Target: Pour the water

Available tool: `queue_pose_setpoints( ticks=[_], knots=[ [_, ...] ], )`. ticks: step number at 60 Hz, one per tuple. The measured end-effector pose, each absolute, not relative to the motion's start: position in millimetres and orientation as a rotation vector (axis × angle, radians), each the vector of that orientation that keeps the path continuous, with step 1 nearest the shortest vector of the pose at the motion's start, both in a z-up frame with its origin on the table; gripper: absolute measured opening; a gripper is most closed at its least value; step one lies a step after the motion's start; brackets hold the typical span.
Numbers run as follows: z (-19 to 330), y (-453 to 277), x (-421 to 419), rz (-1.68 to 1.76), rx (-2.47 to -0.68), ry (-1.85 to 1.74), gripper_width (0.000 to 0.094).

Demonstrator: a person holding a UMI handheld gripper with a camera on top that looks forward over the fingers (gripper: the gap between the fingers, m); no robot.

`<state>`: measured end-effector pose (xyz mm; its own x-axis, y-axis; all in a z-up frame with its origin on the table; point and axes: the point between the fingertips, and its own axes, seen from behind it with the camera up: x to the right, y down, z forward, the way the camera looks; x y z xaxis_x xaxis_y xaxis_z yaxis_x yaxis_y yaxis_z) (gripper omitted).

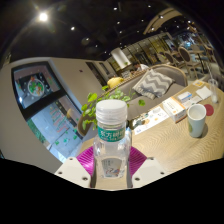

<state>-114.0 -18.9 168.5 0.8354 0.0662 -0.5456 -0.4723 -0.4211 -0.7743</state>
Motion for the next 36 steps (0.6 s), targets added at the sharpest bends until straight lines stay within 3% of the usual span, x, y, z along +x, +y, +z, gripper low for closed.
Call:
queue_pose_setpoints(
  ticks=[12, 20, 36],
  knots=[
    [233, 27, -61, 1.13, -1.699, 0.728, 0.0408],
    [241, 50, -7, 1.41, -1.512, 0.999, 0.0408],
    [191, 83, 67, 1.75, -1.136, 1.462, 0.0408]
  ],
)
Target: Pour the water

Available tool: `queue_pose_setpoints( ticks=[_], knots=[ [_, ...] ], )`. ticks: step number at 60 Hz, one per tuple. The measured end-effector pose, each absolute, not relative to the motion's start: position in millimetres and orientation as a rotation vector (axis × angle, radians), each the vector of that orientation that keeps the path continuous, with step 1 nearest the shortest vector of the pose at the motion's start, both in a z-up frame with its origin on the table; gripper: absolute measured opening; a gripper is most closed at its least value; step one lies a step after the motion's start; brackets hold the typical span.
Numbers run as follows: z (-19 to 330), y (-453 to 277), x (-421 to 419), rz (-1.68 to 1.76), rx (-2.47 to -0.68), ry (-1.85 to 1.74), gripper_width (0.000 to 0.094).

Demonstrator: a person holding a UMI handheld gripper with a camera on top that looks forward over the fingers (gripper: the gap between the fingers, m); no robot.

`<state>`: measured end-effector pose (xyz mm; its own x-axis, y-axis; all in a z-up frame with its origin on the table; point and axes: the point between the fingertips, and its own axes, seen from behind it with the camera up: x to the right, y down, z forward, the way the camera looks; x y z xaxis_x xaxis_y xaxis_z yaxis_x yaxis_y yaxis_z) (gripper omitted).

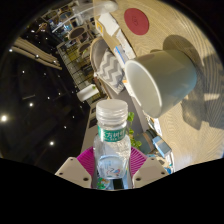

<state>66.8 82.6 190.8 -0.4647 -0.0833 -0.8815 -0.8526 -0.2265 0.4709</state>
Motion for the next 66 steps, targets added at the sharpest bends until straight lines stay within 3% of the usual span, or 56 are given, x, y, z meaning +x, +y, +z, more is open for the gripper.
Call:
queue_pose_setpoints(
  ticks=[12, 21, 30, 43, 55, 66],
  knots=[
    [177, 76, 71, 1.795, -1.145, 1.512, 0.0403],
    [184, 64, 73, 1.651, -1.385, 1.341, 0.0406],
    [187, 81, 111, 1.186, -1.709, 0.934, 0.0407],
    [200, 88, 209, 0.501, -1.853, 0.461, 0.0411],
    [145, 91, 288, 0.051, -1.958, 0.171, 0.0414],
    [81, 92, 315, -0.043, -2.025, 0.08, 0.0413]
  ],
)
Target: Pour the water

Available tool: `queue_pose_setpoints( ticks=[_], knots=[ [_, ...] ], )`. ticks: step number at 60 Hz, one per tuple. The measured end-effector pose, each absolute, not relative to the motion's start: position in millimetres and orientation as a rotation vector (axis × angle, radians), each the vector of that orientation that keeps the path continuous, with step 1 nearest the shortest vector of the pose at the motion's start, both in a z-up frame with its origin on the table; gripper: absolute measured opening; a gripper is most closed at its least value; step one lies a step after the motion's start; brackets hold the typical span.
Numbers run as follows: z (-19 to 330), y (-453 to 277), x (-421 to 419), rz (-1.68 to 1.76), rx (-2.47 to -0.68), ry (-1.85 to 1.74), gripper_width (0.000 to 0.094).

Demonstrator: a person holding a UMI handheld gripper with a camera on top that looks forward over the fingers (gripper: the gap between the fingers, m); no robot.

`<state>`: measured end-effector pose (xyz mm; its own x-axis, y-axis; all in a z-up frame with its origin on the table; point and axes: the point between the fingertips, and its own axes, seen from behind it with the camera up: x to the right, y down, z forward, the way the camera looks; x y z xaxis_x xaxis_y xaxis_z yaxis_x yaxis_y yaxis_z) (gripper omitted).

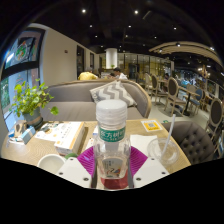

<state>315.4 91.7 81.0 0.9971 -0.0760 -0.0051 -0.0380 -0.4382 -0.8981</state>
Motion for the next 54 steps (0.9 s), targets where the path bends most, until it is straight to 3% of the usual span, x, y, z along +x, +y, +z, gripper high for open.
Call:
queue_pose_setpoints(
  ticks=[16, 22, 31, 39, 54],
  knots=[
    [22, 89, 326, -0.034, -2.084, 0.079, 0.0427],
    [25, 85, 326, -0.023, -2.042, 0.089, 0.0441],
    [18, 83, 326, -0.009, -2.084, 0.111, 0.053],
    [4, 62, 322, 0.027, -2.201, 0.141, 0.0868],
    [29, -10, 323, -0.026, -2.277, 0.168, 0.0857]
  ],
)
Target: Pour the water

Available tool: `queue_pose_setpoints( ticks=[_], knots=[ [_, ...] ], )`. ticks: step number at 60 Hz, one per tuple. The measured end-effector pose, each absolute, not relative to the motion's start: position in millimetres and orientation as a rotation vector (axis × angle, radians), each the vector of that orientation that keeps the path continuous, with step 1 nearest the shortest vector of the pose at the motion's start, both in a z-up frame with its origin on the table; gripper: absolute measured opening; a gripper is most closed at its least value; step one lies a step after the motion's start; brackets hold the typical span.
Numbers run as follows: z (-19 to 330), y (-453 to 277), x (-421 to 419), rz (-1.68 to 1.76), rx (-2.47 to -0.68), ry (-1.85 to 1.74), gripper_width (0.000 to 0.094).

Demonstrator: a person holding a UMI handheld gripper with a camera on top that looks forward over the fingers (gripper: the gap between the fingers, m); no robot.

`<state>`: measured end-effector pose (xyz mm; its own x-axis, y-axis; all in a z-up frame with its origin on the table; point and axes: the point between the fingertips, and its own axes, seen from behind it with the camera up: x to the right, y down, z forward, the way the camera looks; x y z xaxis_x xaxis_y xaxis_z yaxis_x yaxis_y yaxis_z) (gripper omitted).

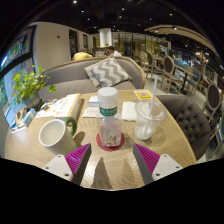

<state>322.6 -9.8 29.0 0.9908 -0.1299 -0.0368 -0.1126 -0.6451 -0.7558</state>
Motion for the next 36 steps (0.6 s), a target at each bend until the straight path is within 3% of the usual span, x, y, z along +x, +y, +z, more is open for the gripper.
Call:
queue_pose_setpoints(
  ticks=[23, 36],
  knots=[
    [142, -181, 249, -0.072, -2.305, 0.194, 0.0853],
    [180, -246, 209, -0.071, -2.289, 0.217, 0.0855]
  ],
)
